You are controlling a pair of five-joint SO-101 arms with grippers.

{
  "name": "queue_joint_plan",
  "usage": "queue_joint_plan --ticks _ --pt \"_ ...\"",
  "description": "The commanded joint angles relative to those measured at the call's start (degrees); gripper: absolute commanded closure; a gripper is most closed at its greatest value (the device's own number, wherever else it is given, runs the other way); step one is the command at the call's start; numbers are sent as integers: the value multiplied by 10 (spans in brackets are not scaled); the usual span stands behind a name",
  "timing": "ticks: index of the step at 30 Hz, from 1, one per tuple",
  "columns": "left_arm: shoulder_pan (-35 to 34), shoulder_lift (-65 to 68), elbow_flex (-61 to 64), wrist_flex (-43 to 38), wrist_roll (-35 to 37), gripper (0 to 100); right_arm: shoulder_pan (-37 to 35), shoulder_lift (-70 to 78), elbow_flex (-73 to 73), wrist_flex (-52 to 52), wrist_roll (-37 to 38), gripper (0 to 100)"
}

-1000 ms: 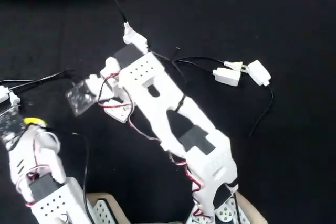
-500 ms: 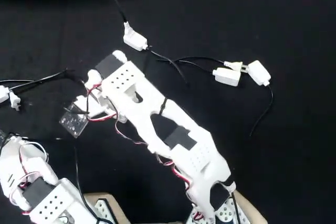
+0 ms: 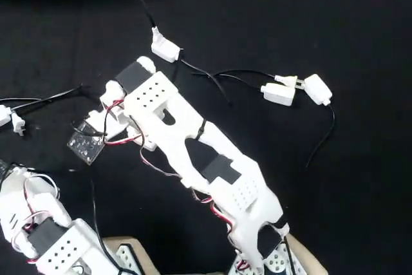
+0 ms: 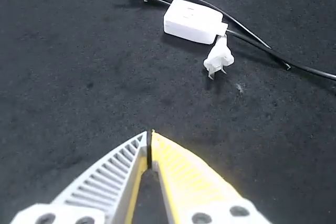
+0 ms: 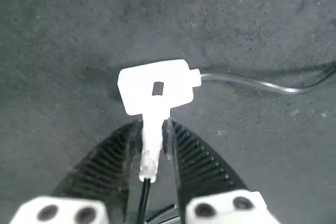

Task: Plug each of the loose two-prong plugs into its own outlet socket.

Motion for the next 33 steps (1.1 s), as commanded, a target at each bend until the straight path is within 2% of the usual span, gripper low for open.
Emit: queue_joint_plan --ticks 1,7,15,20,25,33 --pt "65 -4 9 3 2 971 19 -20 -29 4 -25 987" --pt "151 -4 8 -3 2 971 17 -78 -25 16 -66 987" --pt "282 -4 7 -56 4 971 16 -127 -24 26 -130 987" --pt "349 -4 5 -127 95 971 6 -160 -26 52 -135 987" --pt "417 -4 -38 -138 102 971 6 -184 -23 67 -135 987" --pt "511 -4 -51 -139 103 971 4 -190 -28 72 -179 987"
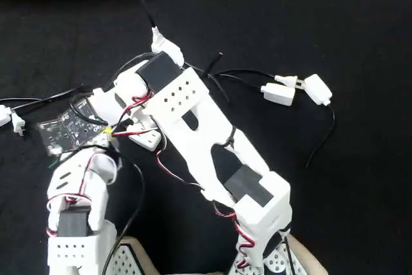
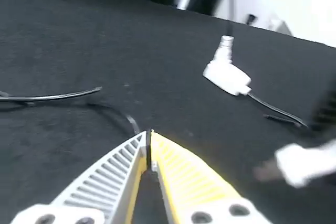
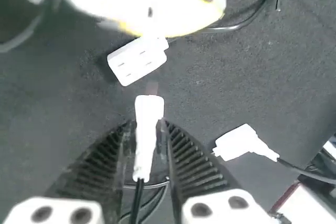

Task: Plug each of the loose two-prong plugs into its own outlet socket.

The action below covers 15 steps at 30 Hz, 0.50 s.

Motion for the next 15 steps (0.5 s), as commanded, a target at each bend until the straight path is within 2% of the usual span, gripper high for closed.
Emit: queue_joint_plan --ticks 1,7,15 --pt "62 -4 -29 -15 6 971 -9 -34 -28 8 -23 987" --pt "121 -4 -26 -16 9 971 -35 -35 -29 8 -64 987" --pt "120 -4 -16 -16 10 971 -66 -85 -27 6 -92 987"
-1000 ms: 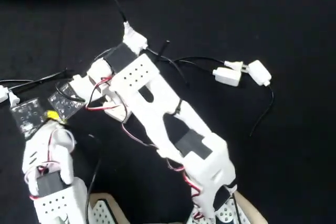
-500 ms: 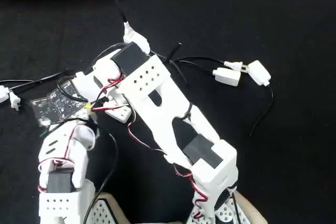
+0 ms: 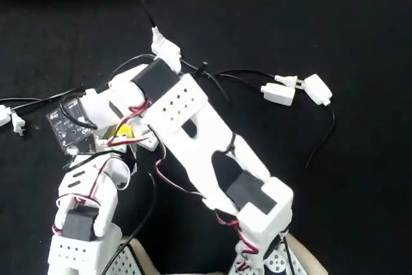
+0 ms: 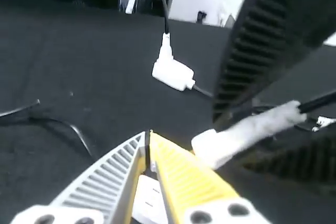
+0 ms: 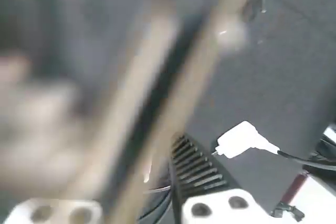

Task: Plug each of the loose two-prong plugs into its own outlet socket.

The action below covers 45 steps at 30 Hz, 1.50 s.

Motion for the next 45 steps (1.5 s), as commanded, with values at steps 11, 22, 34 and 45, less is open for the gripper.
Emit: queue_joint_plan --ticks 11,22,34,45 --pt "11 -1 9 -39 10 971 -37 -73 -25 4 -43 987" --pt "-52 -1 -15 -39 76 971 30 -69 1 -20 -41 987" --pt "-87 -1 -25 -52 145 970 -14 -74 101 -18 -45 987" --pt "-58 -1 29 -90 144 970 -79 -74 19 -9 -117 987"
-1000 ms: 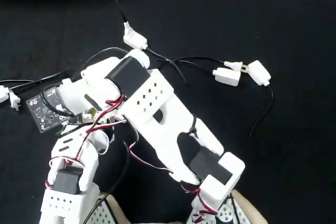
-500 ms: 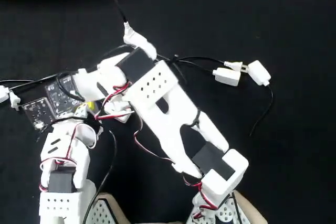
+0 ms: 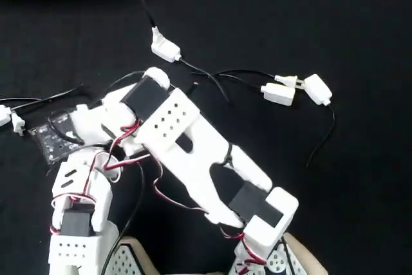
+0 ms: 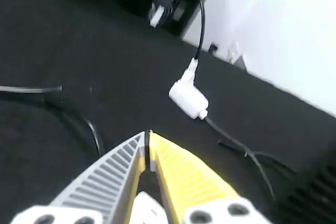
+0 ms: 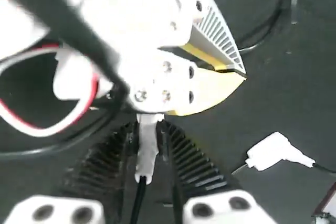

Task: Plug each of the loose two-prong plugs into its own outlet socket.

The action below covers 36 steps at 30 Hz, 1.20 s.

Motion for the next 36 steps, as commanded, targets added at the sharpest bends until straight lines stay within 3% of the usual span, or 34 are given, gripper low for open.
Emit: queue_joint_plan --ticks 1,11,18,25,27,29,32,36 --pt "7 -4 12 -27 2 970 -32 -28 -74 9 -29 987" --pt "-1 -4 12 -26 2 971 -16 -25 -80 18 -48 987" --pt "-153 -4 12 -23 3 971 68 -26 3 11 -47 984" --pt "-293 -4 9 124 2 971 104 -26 175 -55 -62 982" --pt "-324 -4 11 133 2 971 103 -26 225 -94 -72 982" --pt "-346 -4 12 137 2 971 101 -26 266 -142 -75 975" --pt "-357 -4 12 138 2 971 94 -25 322 -207 -87 886" --pt "-355 -4 12 138 2 971 81 -26 385 -240 -96 833"
